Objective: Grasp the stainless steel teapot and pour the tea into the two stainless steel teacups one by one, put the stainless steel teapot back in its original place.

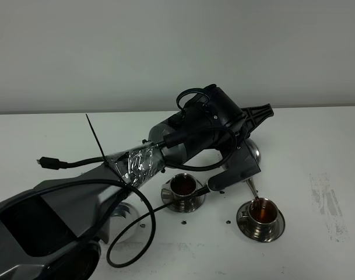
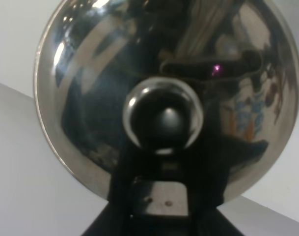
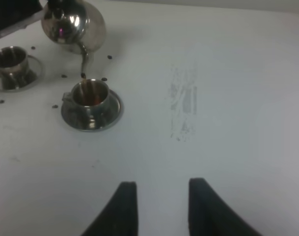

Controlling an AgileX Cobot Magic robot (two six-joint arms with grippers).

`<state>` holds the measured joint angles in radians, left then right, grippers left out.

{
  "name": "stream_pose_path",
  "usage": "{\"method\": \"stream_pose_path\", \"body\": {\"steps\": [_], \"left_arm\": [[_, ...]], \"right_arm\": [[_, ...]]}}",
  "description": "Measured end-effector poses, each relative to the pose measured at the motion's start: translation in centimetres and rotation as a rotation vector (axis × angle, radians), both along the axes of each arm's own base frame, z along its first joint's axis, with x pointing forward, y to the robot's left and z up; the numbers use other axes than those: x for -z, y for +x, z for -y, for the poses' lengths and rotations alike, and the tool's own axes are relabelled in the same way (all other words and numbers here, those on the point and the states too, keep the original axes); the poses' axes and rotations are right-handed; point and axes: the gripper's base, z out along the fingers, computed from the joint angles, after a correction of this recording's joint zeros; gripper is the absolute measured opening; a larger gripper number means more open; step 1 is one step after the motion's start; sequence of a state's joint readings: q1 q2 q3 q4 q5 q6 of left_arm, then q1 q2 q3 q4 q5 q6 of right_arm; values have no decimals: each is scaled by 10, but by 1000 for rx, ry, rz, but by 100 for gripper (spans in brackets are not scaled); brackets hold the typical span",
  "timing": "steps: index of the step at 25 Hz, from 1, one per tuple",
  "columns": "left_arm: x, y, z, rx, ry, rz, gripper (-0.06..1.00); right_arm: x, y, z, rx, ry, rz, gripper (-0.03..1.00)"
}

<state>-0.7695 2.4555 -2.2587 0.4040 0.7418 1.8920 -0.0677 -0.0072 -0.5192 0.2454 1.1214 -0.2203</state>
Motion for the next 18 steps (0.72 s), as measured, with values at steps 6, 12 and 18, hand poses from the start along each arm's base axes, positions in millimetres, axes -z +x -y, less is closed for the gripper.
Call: {"method": "stream_pose_path", "body": {"steps": [6, 12, 18], "left_arm": [[0, 0, 1, 18, 5, 8, 21], [-1, -3, 5, 34, 14, 22, 21], [-3, -4, 6, 41, 28, 38, 21]], "right_arm": [[0, 0, 0, 3, 3, -1, 24], [0, 0, 0, 3, 3, -1, 24], [0, 0, 0, 3, 3, -1, 24]]}}
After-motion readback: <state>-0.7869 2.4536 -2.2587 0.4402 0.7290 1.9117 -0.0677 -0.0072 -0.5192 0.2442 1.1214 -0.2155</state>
